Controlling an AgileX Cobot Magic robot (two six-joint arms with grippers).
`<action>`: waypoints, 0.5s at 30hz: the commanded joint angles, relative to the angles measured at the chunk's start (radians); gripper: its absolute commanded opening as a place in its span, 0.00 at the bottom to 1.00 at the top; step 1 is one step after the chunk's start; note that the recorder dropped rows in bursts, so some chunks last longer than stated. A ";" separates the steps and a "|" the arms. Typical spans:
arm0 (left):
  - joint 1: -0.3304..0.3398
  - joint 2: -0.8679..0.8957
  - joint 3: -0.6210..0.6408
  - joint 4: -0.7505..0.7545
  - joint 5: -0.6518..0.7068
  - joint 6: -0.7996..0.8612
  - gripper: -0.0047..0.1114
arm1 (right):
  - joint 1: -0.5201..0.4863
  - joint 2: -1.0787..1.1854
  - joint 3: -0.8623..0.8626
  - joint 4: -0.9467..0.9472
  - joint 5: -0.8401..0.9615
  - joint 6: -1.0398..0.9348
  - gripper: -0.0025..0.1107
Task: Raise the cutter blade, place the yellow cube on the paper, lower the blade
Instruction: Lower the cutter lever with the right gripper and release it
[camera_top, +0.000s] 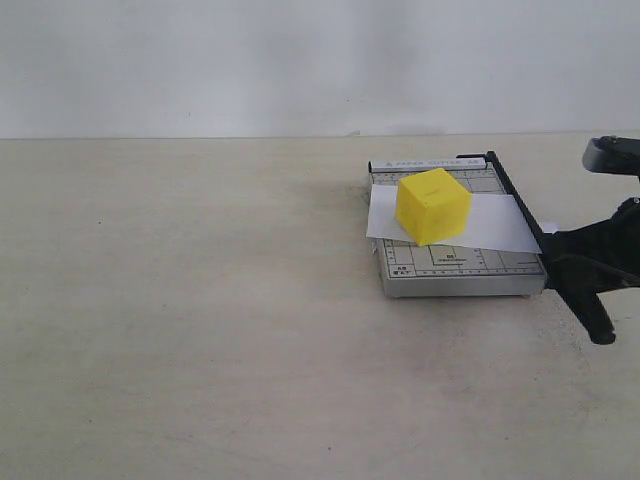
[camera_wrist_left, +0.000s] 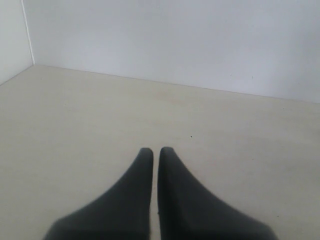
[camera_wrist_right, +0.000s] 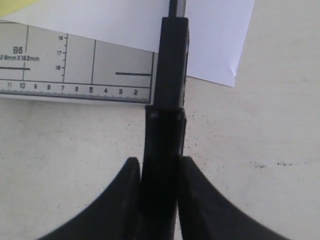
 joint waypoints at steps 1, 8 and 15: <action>0.000 -0.008 0.003 0.001 -0.004 0.002 0.08 | 0.014 0.041 0.021 0.011 0.078 -0.008 0.11; 0.000 -0.008 0.003 0.001 -0.004 0.004 0.08 | 0.012 0.037 0.021 -0.005 0.088 0.010 0.46; 0.000 -0.008 0.003 0.001 -0.004 0.004 0.08 | 0.012 -0.100 0.021 -0.123 0.107 0.114 0.46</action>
